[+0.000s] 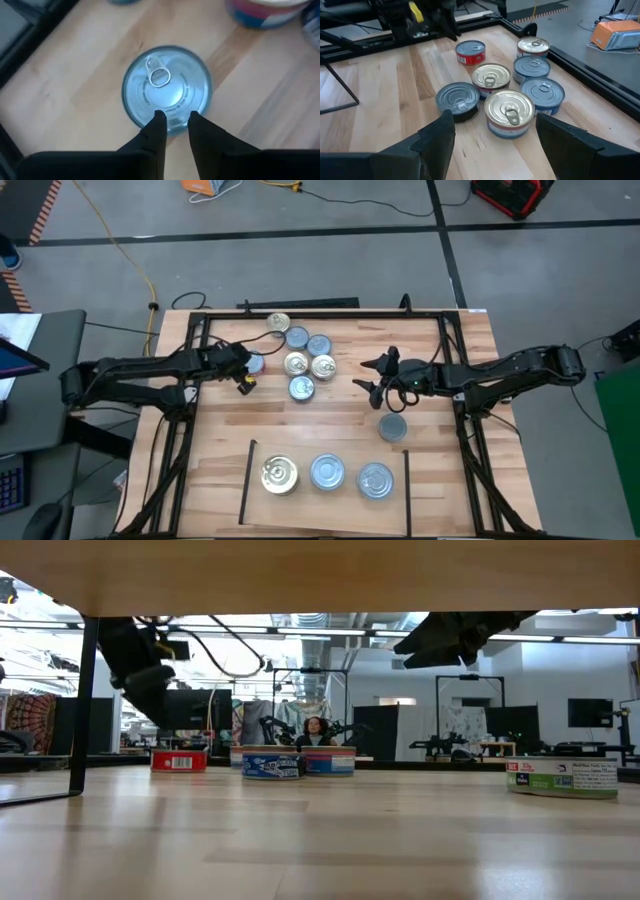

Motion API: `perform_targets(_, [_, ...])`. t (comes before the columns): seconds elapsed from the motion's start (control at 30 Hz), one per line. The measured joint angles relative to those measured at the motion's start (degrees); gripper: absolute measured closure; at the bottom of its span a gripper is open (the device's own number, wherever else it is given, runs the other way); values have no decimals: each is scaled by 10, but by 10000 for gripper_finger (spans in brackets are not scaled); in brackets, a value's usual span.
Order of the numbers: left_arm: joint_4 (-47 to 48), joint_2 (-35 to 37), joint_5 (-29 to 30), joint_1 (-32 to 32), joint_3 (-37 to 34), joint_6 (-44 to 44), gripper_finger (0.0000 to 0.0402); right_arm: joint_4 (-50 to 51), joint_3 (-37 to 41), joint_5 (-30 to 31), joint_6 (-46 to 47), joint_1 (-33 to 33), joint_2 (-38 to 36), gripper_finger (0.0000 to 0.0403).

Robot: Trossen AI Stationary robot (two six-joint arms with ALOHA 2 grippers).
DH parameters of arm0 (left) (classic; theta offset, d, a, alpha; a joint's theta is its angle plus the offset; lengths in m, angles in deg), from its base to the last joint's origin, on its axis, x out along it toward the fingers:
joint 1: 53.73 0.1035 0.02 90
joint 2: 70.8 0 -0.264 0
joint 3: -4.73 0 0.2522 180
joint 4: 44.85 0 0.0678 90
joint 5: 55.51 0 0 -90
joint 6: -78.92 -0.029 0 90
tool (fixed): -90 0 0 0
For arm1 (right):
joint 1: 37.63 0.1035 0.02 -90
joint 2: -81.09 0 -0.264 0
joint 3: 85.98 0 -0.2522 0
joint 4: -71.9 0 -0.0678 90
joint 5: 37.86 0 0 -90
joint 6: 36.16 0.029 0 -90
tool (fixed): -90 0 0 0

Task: Stack canned seafood by type on shelf
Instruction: Put the red tuna can on the top of the right stacked tuna cans on the shelf

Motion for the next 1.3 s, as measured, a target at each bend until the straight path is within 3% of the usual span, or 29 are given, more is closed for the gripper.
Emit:
perform_targets(0.13, [-22,-33,10,5,0,1,350,-2,0,0,7,0,0,101])
perform_targets(0.6, [2,-81,-56,5,1,34,399,-3,0,0,9,8,0,101])
perform_targets(0.8, [8,-81,-56,5,1,30,401,-3,0,0,6,13,0,101])
perform_targets(1.07, [64,-85,-107,5,-2,55,401,-8,0,-1,5,15,0,101])
perform_targets(1.3, [71,-82,-102,0,-1,71,401,-15,0,-2,2,16,0,101])
